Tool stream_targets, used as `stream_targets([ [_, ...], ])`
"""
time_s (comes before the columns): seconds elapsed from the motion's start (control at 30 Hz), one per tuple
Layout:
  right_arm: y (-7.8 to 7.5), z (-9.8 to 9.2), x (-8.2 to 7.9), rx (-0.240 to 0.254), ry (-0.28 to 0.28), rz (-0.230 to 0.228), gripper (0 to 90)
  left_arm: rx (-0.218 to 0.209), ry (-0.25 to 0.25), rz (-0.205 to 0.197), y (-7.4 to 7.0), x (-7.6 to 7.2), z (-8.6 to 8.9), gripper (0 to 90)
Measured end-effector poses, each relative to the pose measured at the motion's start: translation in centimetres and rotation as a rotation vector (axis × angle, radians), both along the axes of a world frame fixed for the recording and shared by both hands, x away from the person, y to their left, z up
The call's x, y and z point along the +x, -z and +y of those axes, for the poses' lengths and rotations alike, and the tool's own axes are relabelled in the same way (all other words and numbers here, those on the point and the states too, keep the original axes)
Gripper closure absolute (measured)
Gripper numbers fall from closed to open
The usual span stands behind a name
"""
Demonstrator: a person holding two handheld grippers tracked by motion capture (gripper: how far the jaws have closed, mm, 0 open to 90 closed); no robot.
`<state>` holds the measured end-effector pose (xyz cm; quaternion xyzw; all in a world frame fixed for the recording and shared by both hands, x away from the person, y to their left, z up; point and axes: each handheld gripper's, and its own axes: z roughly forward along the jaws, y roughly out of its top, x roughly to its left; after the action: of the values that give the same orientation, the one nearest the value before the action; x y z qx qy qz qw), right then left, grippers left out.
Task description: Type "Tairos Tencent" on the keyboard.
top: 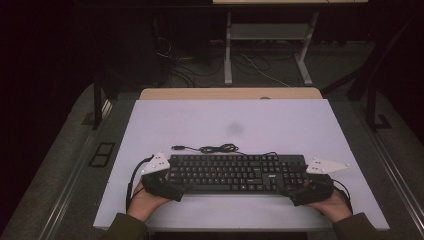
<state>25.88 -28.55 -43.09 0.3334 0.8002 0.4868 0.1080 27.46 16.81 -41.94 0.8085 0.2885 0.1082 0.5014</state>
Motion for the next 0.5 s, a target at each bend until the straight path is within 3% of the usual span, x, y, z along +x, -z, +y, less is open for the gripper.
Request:
stream_targets([
  [0.5, -0.13, -0.26, 0.19, 0.033, 0.002, 0.003, 2.7, 0.006, -0.011, 0.001, -0.12, -0.03, -0.23, 0.0],
])
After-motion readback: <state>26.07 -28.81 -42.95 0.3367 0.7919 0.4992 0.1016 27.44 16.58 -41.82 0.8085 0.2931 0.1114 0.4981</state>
